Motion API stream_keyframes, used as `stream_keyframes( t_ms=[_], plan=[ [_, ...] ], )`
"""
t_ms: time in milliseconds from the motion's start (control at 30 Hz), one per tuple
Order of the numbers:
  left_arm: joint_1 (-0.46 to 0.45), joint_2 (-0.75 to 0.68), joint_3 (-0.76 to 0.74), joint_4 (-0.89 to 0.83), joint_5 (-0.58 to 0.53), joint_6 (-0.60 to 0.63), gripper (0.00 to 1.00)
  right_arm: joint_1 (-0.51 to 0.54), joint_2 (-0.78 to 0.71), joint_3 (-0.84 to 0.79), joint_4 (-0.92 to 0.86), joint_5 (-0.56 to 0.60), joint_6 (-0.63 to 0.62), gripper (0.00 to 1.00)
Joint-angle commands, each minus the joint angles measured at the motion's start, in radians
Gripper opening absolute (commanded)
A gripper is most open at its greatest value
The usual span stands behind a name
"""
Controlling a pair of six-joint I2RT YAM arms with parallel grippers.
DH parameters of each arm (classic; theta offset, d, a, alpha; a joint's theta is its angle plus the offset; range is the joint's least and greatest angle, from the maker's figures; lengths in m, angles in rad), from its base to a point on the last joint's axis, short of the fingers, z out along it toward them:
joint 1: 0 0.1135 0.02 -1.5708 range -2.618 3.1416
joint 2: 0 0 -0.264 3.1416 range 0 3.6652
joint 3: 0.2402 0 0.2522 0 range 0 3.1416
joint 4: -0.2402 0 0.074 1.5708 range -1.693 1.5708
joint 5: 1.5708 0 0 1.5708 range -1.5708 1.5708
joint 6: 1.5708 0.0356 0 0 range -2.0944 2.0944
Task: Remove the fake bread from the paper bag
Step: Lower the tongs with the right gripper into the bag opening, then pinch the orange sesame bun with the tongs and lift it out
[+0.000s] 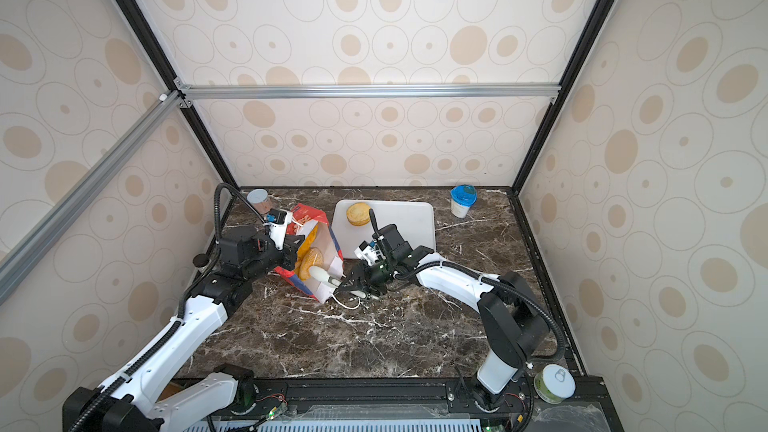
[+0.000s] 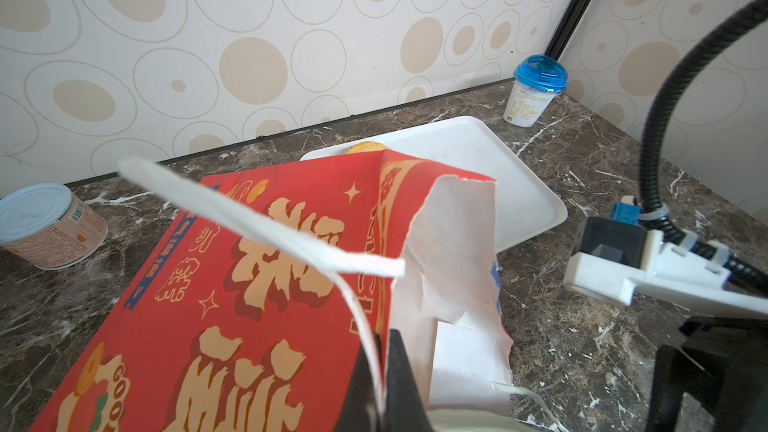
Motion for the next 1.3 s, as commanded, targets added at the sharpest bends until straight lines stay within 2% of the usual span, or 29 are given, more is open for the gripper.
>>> stream_keyframes(
  t_ms=[0,233,333,467,600,700,767,833,933,1133,1267],
  plan=[
    [-0.008,-0.034,0.012,0.049,0.005,-0.003,0.00,-0.006,0.040,0.048,0.021,-0.029,-0.009,0.47],
    [-0.013,-0.043,0.000,0.057,0.015,-0.010,0.00,-0.007,0.118,0.112,0.024,-0.037,-0.017,0.50],
    [-0.017,-0.046,-0.006,0.057,0.021,-0.010,0.00,-0.006,0.162,0.139,0.026,-0.046,-0.019,0.58],
    [-0.020,-0.051,-0.014,0.060,0.023,-0.012,0.00,-0.007,0.202,0.154,0.042,-0.051,-0.014,0.54],
    [-0.022,-0.058,-0.023,0.061,0.016,-0.014,0.00,-0.008,0.221,0.160,0.059,-0.057,-0.003,0.41],
    [-0.022,-0.061,-0.031,0.067,0.008,-0.019,0.00,-0.010,0.217,0.157,0.056,-0.065,-0.008,0.26],
    [-0.022,-0.059,-0.034,0.070,0.002,-0.024,0.00,-0.011,0.204,0.153,0.041,-0.063,-0.019,0.12],
    [-0.022,-0.056,-0.040,0.076,-0.007,-0.031,0.00,-0.013,0.180,0.149,0.009,-0.055,-0.042,0.04],
    [-0.021,-0.048,-0.045,0.084,-0.044,-0.047,0.00,-0.014,0.133,0.146,-0.065,-0.035,-0.099,0.00],
    [-0.022,-0.006,-0.024,0.122,-0.115,-0.080,0.00,-0.014,0.043,0.140,-0.179,-0.027,-0.180,0.00],
    [-0.020,0.034,0.006,0.132,-0.210,-0.093,0.00,-0.014,0.002,0.144,-0.241,-0.018,-0.221,0.00]
  ],
)
